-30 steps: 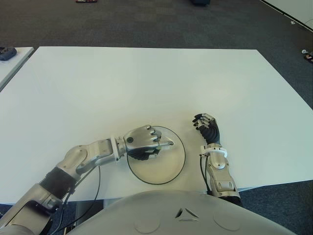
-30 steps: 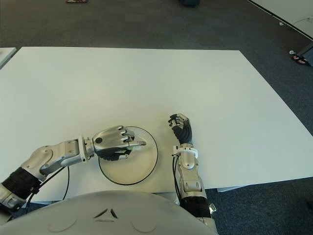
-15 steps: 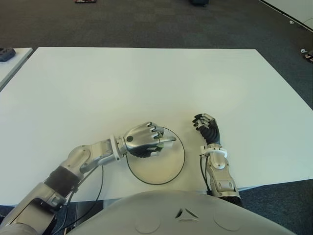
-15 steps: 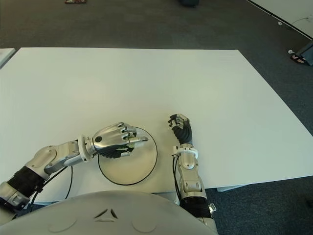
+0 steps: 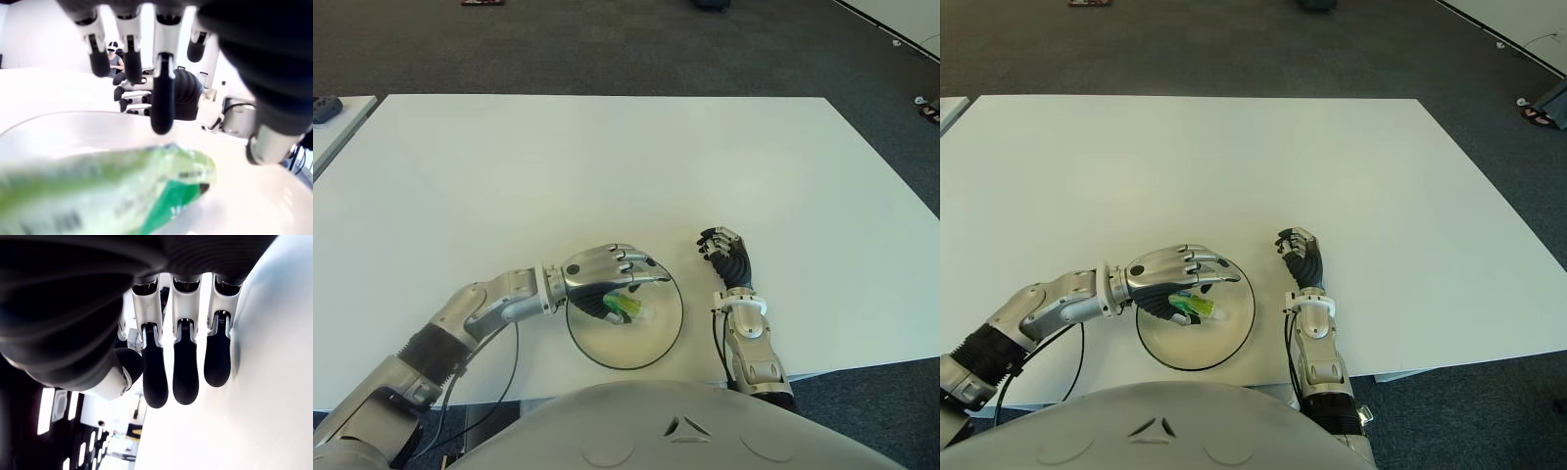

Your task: Put the toothpaste on the table into the plate.

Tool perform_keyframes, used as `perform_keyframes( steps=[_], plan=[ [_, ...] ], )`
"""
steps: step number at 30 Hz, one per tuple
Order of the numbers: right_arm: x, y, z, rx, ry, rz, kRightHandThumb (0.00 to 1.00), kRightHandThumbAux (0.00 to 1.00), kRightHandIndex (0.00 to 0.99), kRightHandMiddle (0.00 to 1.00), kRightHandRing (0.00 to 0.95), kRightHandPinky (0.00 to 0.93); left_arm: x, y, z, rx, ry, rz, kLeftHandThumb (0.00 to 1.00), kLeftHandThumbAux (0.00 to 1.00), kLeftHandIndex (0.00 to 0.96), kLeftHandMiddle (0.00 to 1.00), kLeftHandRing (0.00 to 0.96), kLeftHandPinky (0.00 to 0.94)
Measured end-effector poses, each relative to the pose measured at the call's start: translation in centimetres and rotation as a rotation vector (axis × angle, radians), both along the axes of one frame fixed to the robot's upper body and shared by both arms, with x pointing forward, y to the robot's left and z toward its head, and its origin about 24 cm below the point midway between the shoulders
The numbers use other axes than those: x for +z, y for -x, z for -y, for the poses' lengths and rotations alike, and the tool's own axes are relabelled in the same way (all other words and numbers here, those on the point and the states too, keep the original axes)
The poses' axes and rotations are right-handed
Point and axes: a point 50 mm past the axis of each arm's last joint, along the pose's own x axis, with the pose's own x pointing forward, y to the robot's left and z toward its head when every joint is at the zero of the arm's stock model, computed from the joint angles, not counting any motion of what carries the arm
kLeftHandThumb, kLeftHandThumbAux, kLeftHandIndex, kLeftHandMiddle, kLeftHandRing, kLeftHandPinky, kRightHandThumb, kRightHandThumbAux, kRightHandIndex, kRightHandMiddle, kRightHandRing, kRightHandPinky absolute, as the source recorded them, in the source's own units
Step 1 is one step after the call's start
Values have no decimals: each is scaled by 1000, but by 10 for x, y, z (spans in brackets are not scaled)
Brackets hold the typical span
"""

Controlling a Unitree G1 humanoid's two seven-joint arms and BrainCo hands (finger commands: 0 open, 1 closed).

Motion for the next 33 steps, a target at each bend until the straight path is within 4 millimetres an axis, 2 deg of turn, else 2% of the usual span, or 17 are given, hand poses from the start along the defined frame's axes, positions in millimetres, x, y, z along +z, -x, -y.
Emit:
perform_keyframes(
  steps=[4, 11, 25, 29, 33],
  plan=[
    [0, 0, 0, -1, -2, 0, 706, 731, 429, 541, 543, 552, 3, -2, -2, 20, 47, -26, 245, 343, 0, 0, 0, 0],
    [-1, 0, 0, -1, -3, -1, 706, 731, 429, 539, 542, 553, 6, -1, 0, 9, 92, -32, 255, 282, 0, 0, 0, 0],
    [-1, 0, 0, -3, -4, 2, 706, 731, 429, 535, 539, 554, 7, -9, -1, 7, 137, 7, 212, 255, 0, 0, 0, 0],
    [-1, 0, 0, -4, -5, 2, 706, 731, 428, 540, 545, 565, 11, -21, -8, 44, 133, 35, 203, 270, 0, 0, 0, 0],
    [-1, 0, -1, -4, -8, 2, 706, 732, 428, 542, 547, 559, 26, -44, -19, 131, 173, 83, 187, 305, 0, 0, 0, 0]
  ],
)
